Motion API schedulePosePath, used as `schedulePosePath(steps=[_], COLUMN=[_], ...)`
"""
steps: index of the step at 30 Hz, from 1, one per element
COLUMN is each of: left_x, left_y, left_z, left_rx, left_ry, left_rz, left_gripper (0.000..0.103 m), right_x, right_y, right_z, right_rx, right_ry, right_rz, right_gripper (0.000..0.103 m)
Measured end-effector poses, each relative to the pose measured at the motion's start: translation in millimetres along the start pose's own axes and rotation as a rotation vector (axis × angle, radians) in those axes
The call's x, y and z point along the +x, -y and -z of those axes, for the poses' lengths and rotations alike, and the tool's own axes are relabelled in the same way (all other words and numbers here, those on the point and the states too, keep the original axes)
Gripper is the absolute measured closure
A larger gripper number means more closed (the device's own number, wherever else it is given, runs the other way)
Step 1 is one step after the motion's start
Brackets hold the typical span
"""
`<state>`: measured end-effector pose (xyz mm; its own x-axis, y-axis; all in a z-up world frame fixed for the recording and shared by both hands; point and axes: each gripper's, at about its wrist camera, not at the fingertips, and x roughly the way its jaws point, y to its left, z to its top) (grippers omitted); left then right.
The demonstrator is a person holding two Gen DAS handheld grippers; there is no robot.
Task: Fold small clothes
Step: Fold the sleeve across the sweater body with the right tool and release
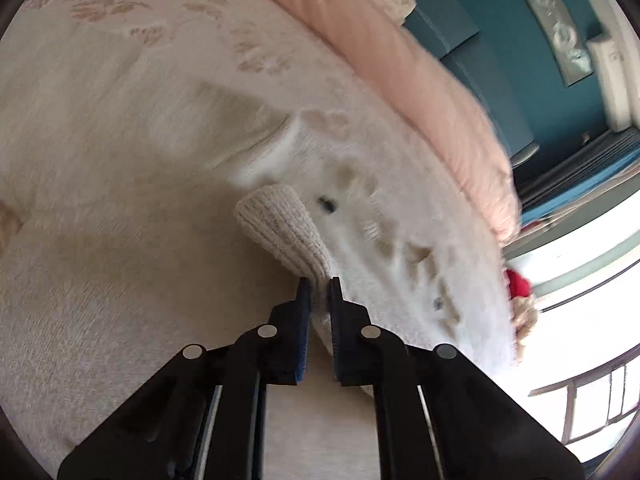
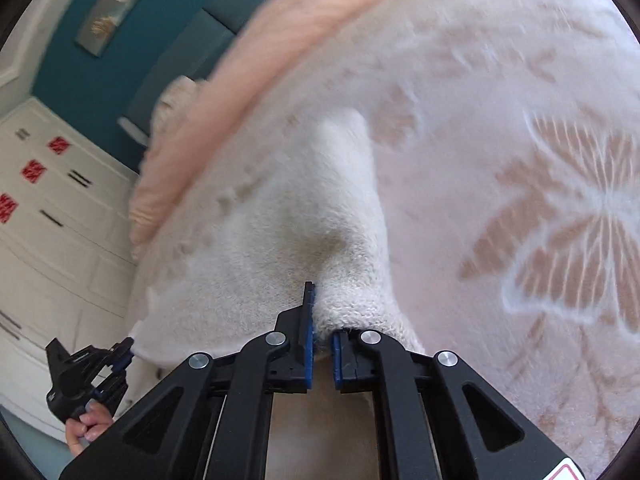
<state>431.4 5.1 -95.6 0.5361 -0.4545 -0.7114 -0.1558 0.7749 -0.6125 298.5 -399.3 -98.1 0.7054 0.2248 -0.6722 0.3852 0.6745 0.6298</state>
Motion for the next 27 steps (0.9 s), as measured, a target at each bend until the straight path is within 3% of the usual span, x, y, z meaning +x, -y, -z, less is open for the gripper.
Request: schedulePosePath(steps=[4, 6, 8, 10, 12, 13, 15, 18, 21, 22, 24, 27], left_x=[3, 5, 8, 8, 9, 9, 7, 6, 6, 6, 5, 7], left_y=[-21, -21, -21, -21, -19, -21, -27, -29, -32, -34, -37, -39], left_z=[18, 20, 20, 22, 30, 34, 32, 33, 34, 34, 37, 39], left_rx=[-0.028, -0.021, -0.003, 0.047, 0.135, 0.136, 0.104, 0.110, 0.116, 0.116, 0.119, 0.127], left_ry=[0.013, 0.022, 0.031, 0.051, 0.097, 0.117, 0.127, 0.140, 0.146, 0.149, 0.157, 0.170], left_rz=[-0.002, -0.004, -0.002, 0.005, 0.008, 0.022, 0.048, 0.056, 0.063, 0.068, 0.077, 0.087], left_gripper=[0.094, 0.092, 0.091, 0.090, 0.090, 0.090, 0.090, 0.090, 0.090, 0.090, 0.090, 0.090], right_x=[-26, -14, -24, -48, -72, -75, -53, 16, 93, 110, 118, 87], right_y=[-10, -2, 1, -9, -27, -38, -73, -137, -165, -162, -135, -85], right_z=[3, 6, 13, 18, 22, 19, 6, 3, 2, -6, -33, -60], right_rx=[-0.039, -0.048, -0.036, -0.064, -0.109, -0.131, -0.207, -0.396, -0.476, -0.481, -0.376, -0.122], right_ry=[0.086, 0.016, 0.012, 0.061, 0.164, 0.186, 0.117, -0.024, -0.158, -0.161, -0.118, -0.030], right_rz=[-0.032, 0.042, 0.036, 0.086, 0.132, 0.116, 0.061, 0.012, 0.053, 0.114, 0.138, 0.109], right_gripper=[0.097, 0.098, 0.096, 0.086, 0.085, 0.085, 0.086, 0.086, 0.089, 0.098, 0.103, 0.101])
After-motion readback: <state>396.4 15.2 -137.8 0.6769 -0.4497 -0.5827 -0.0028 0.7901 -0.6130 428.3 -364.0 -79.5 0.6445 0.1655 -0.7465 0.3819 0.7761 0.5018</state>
